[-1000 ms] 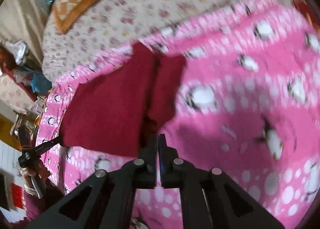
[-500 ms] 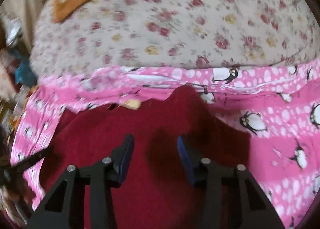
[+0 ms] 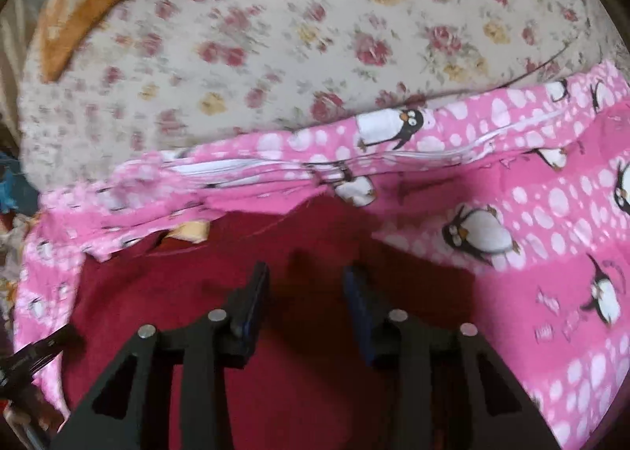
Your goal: Fold small clothes
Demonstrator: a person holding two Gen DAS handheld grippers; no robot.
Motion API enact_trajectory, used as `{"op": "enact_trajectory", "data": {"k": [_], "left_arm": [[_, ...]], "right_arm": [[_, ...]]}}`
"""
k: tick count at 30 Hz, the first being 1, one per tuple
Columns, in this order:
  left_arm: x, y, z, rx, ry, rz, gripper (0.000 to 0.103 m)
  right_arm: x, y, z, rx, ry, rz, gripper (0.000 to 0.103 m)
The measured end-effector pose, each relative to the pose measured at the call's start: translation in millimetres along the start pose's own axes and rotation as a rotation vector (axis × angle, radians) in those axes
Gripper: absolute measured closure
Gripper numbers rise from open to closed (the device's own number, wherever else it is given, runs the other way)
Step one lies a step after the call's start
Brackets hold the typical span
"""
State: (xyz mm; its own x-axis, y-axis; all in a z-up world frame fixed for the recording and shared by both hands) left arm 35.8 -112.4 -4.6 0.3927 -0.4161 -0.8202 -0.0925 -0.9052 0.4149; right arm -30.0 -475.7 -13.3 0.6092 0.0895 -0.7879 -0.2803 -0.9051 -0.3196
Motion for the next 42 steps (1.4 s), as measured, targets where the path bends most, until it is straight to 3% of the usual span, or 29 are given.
{"op": "enact_trajectory", "data": {"k": [2, 7, 12, 17, 22, 24, 26, 28, 31, 33, 39, 40, 42], "left_arm": [[-2, -8, 3, -0.051, -0.009, 0.003, 0.06], [7, -23, 7, -0.176, -0.032, 0.036, 0.057], [16, -12, 10, -0.112, -0.017, -0.02, 0.046], [23, -3, 13, -0.03, -0.014, -0.072, 0.034], [30, 2, 10, -0.019, -0.031, -0.074, 0.032], [31, 5, 10, -0.008, -0.041, -0.045, 0.044], [32, 9, 13, -0.003, -0.062, -0.002, 0.056], [33, 9, 13, 0.001, -0.07, 0.007, 0.056], [35, 8, 11, -0.031, -0.082, 0.03, 0.055], [37, 7, 10, -0.048, -0.089, 0.041, 0.052], [36, 12, 12, -0.006, -0.092, 0.024, 0.054], [35, 11, 12, -0.006, -0.092, 0.028, 0.058], [32, 13, 11, -0.015, -0.094, 0.052, 0.084]], "right_arm": [[-15, -7, 13, -0.008, -0.02, -0.052, 0.049], [-38, -20, 51, -0.048, -0.071, -0.129, 0.045], [-42, -24, 81, -0.08, -0.08, -0.148, 0.043], [-40, -28, 84, -0.095, -0.062, -0.153, 0.042], [-44, -57, 77, -0.154, -0.049, -0.272, 0.041], [-41, -75, 74, -0.186, -0.041, -0.319, 0.045], [-32, -86, 72, -0.205, -0.044, -0.331, 0.056], [-18, -93, 70, -0.207, -0.055, -0.333, 0.066], [6, -93, 77, -0.224, -0.093, -0.308, 0.069], [12, -90, 80, -0.226, -0.066, -0.291, 0.078], [8, -95, 76, -0.201, -0.067, -0.369, 0.078], [12, -95, 77, -0.203, -0.073, -0.366, 0.078], [17, -92, 80, -0.195, -0.068, -0.379, 0.079]]}}
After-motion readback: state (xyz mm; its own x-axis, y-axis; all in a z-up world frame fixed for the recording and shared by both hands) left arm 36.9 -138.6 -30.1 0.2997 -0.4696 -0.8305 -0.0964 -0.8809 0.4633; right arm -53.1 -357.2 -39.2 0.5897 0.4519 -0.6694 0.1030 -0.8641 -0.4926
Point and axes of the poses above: each gripper's, at about its wrist camera, not at the fingertips, and x roughly the way its jaws point, y to its right, z to its underside, the point moved 6 cm from there along x, roughly the way its jaws point, and after that the axes turned 5 degrees about -x, right-handed, at the moved point
